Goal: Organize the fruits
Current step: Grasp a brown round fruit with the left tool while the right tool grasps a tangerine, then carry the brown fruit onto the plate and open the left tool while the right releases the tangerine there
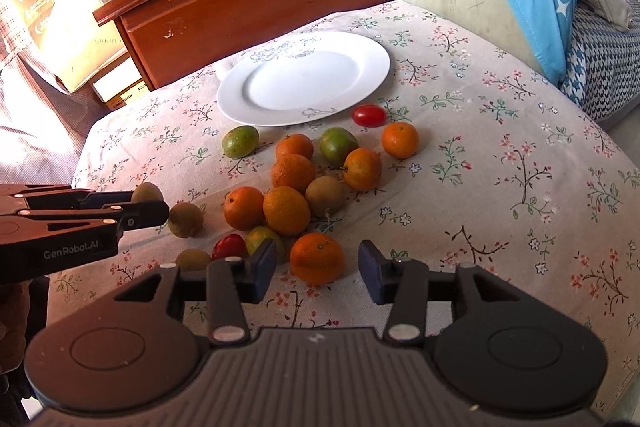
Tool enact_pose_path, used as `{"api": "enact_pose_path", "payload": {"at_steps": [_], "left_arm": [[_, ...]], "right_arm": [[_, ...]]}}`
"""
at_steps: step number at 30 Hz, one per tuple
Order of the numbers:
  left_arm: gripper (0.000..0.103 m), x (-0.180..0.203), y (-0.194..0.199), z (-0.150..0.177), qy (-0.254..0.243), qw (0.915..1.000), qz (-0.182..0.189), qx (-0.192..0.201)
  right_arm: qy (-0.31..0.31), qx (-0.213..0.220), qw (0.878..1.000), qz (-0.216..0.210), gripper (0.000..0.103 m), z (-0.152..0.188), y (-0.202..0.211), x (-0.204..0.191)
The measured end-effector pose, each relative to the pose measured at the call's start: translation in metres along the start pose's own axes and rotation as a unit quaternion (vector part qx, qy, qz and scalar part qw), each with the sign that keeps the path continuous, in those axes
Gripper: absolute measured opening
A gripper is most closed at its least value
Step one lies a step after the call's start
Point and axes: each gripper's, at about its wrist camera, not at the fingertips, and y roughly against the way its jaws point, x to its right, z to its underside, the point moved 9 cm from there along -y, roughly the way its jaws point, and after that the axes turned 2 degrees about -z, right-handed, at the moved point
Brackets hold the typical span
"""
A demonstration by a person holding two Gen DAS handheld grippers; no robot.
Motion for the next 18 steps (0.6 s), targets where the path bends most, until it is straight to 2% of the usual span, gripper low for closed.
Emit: {"api": "enact_pose_path", "payload": {"at_steps": [5, 8, 14, 18], "left_arm": [[0.024, -0.002, -0.001, 0.001, 0.006, 1.0, 0.001, -0.003], [0.024, -0.002, -0.002, 0.001, 0.009, 0.9999, 0.003, -0.005], [0.024, -0.001, 0.0, -0.006, 0.009, 1.0, 0.003, -0.001], [0.024, 0.002, 0.003, -0.02, 0.014, 0.9997, 0.018, 0.006]], "right_arm": [[0.009, -0.018, 1.0, 0.003, 0.045, 0.005, -0.013, -0.001], [0.013, -0.024, 1.0, 0.005, 0.032, 0.007, -0.018, 0.0], [0.018, -0.025, 0.999, 0.01, 0.032, 0.006, -0.015, -0.001], [0.015, -0.006, 1.0, 0.005, 0.032, -0.008, -0.005, -0.002]]}}
